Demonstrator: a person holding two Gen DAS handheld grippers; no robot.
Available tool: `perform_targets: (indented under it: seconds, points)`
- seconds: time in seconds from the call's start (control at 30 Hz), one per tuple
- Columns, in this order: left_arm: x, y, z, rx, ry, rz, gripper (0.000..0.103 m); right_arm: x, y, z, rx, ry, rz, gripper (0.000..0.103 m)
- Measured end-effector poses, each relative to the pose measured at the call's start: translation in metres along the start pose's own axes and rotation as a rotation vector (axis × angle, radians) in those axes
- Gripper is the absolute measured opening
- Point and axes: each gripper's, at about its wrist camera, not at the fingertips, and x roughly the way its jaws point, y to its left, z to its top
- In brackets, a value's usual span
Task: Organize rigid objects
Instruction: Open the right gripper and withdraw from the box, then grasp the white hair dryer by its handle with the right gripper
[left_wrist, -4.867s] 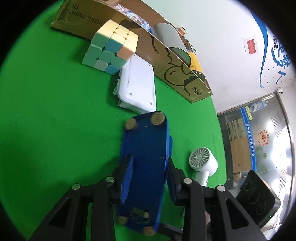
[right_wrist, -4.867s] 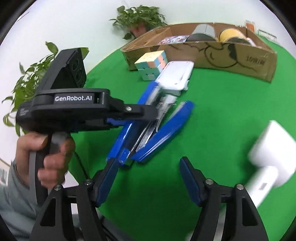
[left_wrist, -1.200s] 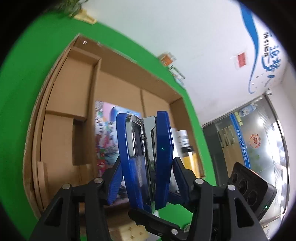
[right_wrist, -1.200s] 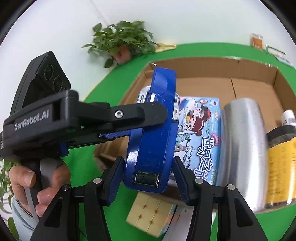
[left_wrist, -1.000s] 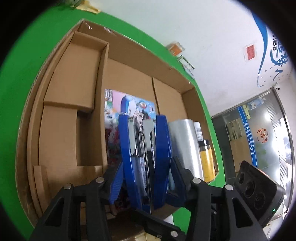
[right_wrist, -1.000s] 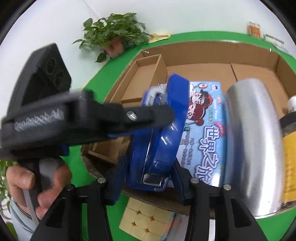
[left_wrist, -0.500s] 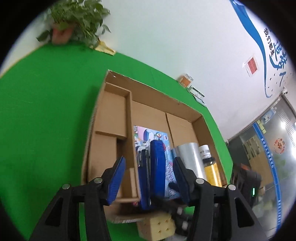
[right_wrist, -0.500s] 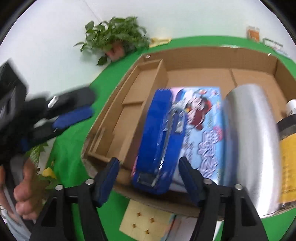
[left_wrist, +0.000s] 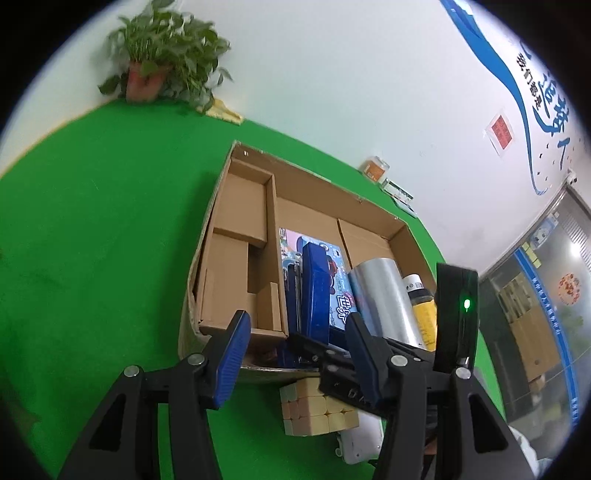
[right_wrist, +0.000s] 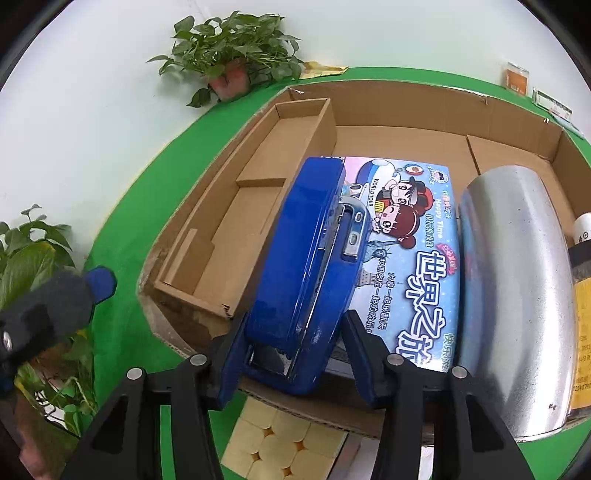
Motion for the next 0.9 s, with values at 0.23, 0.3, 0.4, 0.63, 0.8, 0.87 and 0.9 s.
perform_targets:
  seconds: [0.23, 0.3, 0.4, 0.63, 0.8, 0.87, 0.9]
  points:
    - [-0.045, -0.044, -0.041, 0.196, -0.264, 0.184, 0.082, -0.105, 0.009, -0.041, -0.098, -0.284, -0.101, 0.101]
    - [-0.055, -0.054, -0.051, 0.221, -0.294, 0.214, 0.083, -0.134, 0.012, -0.06, -0.152, -0.359, -0.157, 0.102]
    - [-0.067, -0.064, -0.064, 0.232, -0.306, 0.226, 0.084, -0.173, 0.009, -0.095, -0.177, -0.444, -0.23, 0.102]
    - [-0.084, -0.075, -0.092, 0.211, -0.206, 0.142, 0.084, -0.259, -0.031, -0.174, -0.114, -0.498, -0.245, 0.102]
    - [-0.078, -0.078, -0.114, 0.216, -0.034, 0.113, 0.084, -0.275, -0.093, -0.237, 0.037, -0.348, -0.258, 0.102]
    - [-0.076, -0.082, -0.129, 0.183, 0.0, 0.042, 0.084, -0.268, -0.111, -0.259, 0.104, -0.282, -0.246, 0.102]
    - [-0.073, -0.084, -0.136, 0.143, 0.022, -0.016, 0.084, -0.259, -0.119, -0.272, 0.147, -0.225, -0.223, 0.101]
